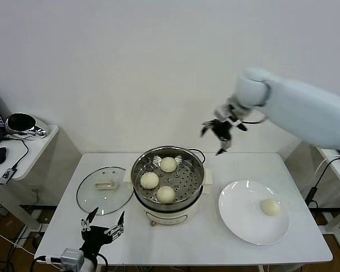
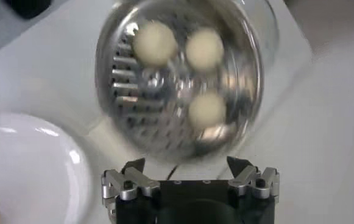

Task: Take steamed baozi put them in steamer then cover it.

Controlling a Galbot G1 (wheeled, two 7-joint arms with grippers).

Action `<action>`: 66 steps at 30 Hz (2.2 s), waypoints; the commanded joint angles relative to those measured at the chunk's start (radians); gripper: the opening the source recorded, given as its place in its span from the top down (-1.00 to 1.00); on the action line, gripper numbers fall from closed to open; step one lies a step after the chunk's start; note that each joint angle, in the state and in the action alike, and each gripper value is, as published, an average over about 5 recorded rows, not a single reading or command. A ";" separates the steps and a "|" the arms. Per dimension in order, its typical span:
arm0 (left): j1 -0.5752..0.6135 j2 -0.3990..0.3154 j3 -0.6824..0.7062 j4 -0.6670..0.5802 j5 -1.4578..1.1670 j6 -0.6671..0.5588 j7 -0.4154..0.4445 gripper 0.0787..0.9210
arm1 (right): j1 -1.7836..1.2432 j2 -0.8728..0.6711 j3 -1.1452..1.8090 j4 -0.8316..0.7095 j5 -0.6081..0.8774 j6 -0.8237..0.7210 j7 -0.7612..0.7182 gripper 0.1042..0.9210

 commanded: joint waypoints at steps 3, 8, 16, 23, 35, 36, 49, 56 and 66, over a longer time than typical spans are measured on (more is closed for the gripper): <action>0.006 -0.001 0.000 0.025 0.001 0.002 -0.006 -0.77 | -0.402 -0.353 0.284 0.064 -0.159 -0.270 0.017 -0.76; 0.014 -0.004 0.005 0.018 0.007 0.004 -0.005 -0.77 | -0.582 -0.355 0.390 0.052 -0.241 -0.238 0.018 -0.76; 0.018 -0.007 -0.001 0.029 0.007 0.002 -0.005 -0.77 | -0.641 -0.307 0.386 -0.008 -0.309 -0.212 0.023 -0.76; 0.009 -0.008 -0.004 0.046 0.007 0.002 -0.005 -0.77 | -0.664 -0.254 0.385 -0.062 -0.336 -0.200 0.053 -0.76; -0.004 -0.001 -0.011 0.068 0.006 0.004 -0.002 -0.77 | -0.676 -0.199 0.382 -0.112 -0.398 -0.144 0.045 -0.76; -0.004 0.000 -0.011 0.069 0.006 0.004 -0.002 -0.77 | -0.677 -0.199 0.382 -0.113 -0.402 -0.142 0.045 -0.76; -0.009 0.000 -0.010 0.078 0.006 0.004 -0.003 -0.77 | -0.690 -0.187 0.390 -0.124 -0.449 -0.129 0.036 -0.76; -0.007 -0.002 -0.010 0.078 0.005 0.004 -0.002 -0.77 | -0.694 -0.174 0.391 -0.135 -0.457 -0.131 0.048 -0.76; -0.009 -0.003 -0.008 0.078 0.006 0.004 -0.003 -0.77 | -0.704 -0.178 0.392 -0.127 -0.459 -0.133 0.047 -0.76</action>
